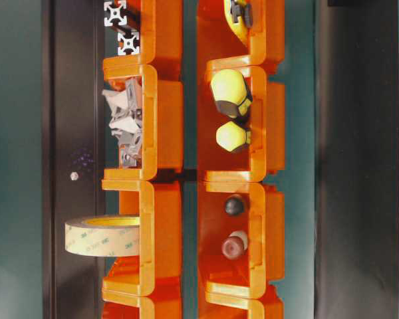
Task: Pick vinyl tape from container rack with left arm.
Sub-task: 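Move the left gripper toward the red vinyl tape roll in the rack, then insert the left gripper fingers into the red tape roll's core and close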
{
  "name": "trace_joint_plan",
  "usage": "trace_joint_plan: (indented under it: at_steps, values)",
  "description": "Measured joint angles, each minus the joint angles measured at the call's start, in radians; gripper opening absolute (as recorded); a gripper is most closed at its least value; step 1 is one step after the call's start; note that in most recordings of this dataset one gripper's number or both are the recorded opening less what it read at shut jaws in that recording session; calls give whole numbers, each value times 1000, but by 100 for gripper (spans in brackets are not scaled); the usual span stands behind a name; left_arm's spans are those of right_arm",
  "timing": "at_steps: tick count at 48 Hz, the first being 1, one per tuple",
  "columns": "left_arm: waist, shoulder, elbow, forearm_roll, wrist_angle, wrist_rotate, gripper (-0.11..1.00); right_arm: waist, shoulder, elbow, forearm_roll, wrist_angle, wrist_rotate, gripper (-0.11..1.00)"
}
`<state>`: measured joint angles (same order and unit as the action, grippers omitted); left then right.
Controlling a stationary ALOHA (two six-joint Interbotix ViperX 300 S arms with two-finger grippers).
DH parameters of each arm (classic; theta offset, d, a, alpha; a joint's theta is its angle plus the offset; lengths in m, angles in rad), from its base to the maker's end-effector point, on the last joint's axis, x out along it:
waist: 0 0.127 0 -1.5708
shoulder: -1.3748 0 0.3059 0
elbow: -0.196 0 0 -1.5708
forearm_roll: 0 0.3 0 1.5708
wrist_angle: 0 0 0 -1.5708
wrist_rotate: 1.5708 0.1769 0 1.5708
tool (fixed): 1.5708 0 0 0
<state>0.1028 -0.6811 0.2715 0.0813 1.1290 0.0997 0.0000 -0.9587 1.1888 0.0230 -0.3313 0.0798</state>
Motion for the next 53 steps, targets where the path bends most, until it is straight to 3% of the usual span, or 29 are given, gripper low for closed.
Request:
trace_joint_plan:
  at_steps: [7, 11, 14, 24, 26, 34, 53]
  values:
    - [15, 101, -72, 6, 133, 81, 1, 0, 0, 0, 0, -2, 0, 0]
    - [28, 147, -103, 9, 186, 95, 6, 2, 0, 0, 0, -3, 0, 0]
    - [40, 184, -129, 11, 215, 98, 17, 0, -2, 2, 0, -5, 0, 0]
    - [86, 259, -187, 14, 242, 97, 79, 0, -5, 0, 0, -5, 0, 0]
    - [89, 268, -196, 14, 250, 97, 85, 0, -5, 0, 0, -5, 0, 0]
    - [103, 305, -219, 14, 333, 87, 75, 0, -6, 0, 0, -5, 0, 0]
    - [126, 328, -222, 15, 387, 86, 78, 0, -12, 0, 0, -5, -6, 0]
